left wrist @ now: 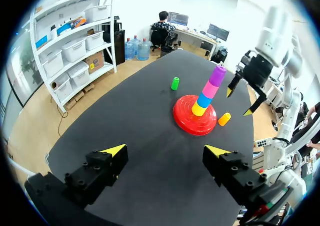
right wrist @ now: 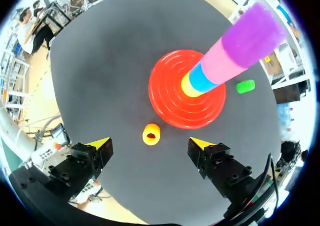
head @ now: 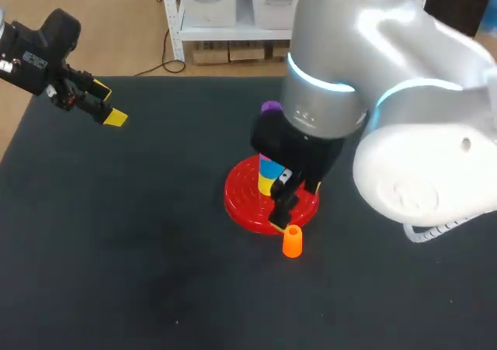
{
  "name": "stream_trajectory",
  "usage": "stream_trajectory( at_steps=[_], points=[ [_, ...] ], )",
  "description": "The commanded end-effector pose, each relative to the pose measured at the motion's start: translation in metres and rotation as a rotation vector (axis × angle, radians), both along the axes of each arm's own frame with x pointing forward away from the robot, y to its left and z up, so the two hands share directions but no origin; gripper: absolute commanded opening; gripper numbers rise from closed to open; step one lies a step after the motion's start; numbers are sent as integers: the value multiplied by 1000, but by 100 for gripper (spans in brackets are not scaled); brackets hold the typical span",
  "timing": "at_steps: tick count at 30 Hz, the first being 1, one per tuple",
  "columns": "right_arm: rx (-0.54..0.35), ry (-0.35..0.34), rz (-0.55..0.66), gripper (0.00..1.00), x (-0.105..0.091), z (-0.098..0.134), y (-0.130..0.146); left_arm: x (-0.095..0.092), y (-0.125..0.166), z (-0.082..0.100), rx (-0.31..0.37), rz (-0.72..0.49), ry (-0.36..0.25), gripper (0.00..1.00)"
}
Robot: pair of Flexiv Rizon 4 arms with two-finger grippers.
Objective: Pick up and stack the cylinders on the red base in this order: pink,purple,orange,green
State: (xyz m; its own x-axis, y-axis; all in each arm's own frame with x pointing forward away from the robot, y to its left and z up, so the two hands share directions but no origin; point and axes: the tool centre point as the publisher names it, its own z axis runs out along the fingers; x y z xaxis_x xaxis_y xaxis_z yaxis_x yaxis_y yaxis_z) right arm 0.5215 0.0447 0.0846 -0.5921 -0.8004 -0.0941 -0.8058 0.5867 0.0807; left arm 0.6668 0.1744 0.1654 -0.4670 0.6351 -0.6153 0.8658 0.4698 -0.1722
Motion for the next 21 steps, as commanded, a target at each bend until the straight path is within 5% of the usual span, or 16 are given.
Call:
stream_trajectory(
  at_steps=[1, 17, 21],
  points=[
    [-3, 13, -9, 100, 10, -10, -3, -1, 1, -1, -2, -1, -3, 100],
    [-3, 13, -9, 100, 10, -10, -3, -1, 1, -1, -2, -1, -3, 100],
    [-42, 38, 24, 100, -4, -26, -4, -1, 1, -1, -2, -1, -3, 100]
  ],
)
